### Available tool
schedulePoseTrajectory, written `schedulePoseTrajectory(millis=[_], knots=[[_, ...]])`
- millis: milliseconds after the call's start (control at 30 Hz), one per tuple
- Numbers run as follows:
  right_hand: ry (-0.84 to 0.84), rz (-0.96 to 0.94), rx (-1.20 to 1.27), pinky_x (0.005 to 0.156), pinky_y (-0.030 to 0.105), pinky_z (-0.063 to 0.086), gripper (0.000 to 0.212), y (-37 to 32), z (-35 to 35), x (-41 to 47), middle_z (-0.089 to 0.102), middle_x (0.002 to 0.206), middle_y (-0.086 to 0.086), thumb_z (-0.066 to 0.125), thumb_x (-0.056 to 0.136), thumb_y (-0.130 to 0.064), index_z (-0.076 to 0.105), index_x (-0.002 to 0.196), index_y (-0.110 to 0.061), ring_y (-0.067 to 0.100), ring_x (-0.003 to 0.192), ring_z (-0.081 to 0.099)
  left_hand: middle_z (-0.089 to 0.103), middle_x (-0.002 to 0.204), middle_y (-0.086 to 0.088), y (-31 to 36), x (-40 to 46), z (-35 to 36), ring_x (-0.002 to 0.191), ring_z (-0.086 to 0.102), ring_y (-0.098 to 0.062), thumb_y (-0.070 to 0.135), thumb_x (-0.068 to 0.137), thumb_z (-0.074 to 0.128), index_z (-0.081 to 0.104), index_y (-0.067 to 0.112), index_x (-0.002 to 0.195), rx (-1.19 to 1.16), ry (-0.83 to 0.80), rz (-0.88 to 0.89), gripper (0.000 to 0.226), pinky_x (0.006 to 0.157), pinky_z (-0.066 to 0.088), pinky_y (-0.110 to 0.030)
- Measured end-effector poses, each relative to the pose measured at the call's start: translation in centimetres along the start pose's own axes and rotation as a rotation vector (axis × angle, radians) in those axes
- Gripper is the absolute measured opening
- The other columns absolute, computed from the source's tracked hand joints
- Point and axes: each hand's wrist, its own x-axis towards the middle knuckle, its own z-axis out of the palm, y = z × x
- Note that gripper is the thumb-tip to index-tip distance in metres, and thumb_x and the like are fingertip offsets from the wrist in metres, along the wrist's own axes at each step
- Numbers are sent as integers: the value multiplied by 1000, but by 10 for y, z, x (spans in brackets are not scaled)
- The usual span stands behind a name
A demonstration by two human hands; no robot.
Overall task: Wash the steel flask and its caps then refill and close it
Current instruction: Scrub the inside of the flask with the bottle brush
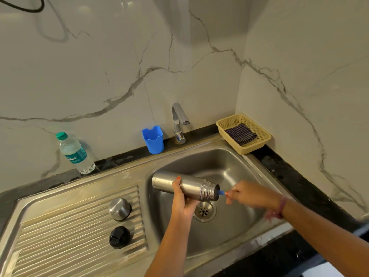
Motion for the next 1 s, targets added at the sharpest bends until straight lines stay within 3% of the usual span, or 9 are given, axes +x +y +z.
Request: schedulePoseTrajectory(millis=[100, 167, 233, 333, 467, 567, 633, 900, 1000], knots=[[285, -229, -615, 49, 20, 34, 37, 7, 15, -6, 51, 74, -1, 31, 105, -31, 45, 136, -18, 8, 54, 42, 60, 110, -25, 6, 4, -4, 102, 59, -43, 24, 89, 71, 41, 8, 127, -22, 20, -1, 51, 106, 36, -67], [337, -346, -742, 48, 24, 39, 44, 17, 13, -10, 55, 80, 3, 35, 104, -18, 31, 147, -13, 10, 53, 44, 59, 112, -26, 10, 4, -6, 115, 56, -45, 24, 89, 72, 41, 10, 127, -28, 27, -6, 51, 106, 36, -68], [345, -371, -761, 42, 22, 40, 46, 25, 6, -10, 46, 70, 1, 50, 98, -14, 41, 143, -13, 6, 44, 31, 59, 110, -27, 11, 4, -7, 122, 53, -45, 24, 89, 71, 41, 10, 126, -40, 35, -14, 50, 107, 35, -67], [380, -285, -526, 48, 18, 39, 38, 23, 4, -6, 46, 67, -7, 38, 102, -35, 49, 136, -23, 4, 48, 38, 58, 106, -26, 6, 2, -8, 124, 52, -44, 22, 89, 71, 41, 11, 125, -36, 51, -5, 49, 107, 36, -66], [55, -40, -2, 60, 20, 45, 31, 10, 13, 8, 60, 73, -2, 46, 98, -41, 70, 94, -21, 10, 62, 55, 60, 107, -24, 6, 2, -7, 114, 56, -44, 23, 90, 70, 41, 8, 124, 17, 33, 16, 47, 108, 34, -67], [-183, 110, 252, 40, 17, 29, 31, 5, -2, -1, 42, 58, -8, 44, 99, -39, 68, 97, -18, 4, 41, 33, 61, 108, -23, 12, 0, -6, 97, 59, -41, 23, 91, 68, 42, 10, 125, 20, 12, 40, 44, 102, 38, -67], [-273, 150, 355, 38, 17, 25, 34, 11, -20, -11, 39, 55, -9, 44, 99, -39, 66, 104, -14, 4, 40, 27, 61, 110, -23, 17, 1, -6, 97, 59, -41, 23, 91, 68, 41, 11, 127, -4, -3, 59, 46, 101, 39, -67], [-256, 204, 480, 34, 15, 23, 34, -1, -11, -4, 36, 55, -9, 45, 99, -37, 68, 104, -11, 3, 40, 25, 61, 108, -24, 9, -10, 1, 93, 60, -41, 22, 93, 65, 44, 11, 117, 9, -32, 35, 34, 89, 41, -65], [30, 17, -6, 42, 15, 29, 34, -2, 16, -5, 43, 60, -9, 38, 102, -38, 65, 112, -20, 3, 45, 34, 60, 112, -24, 11, -7, -2, 96, 60, -42, 22, 91, 69, 40, 13, 129, 28, -14, 37, 49, 90, 42, -67]])
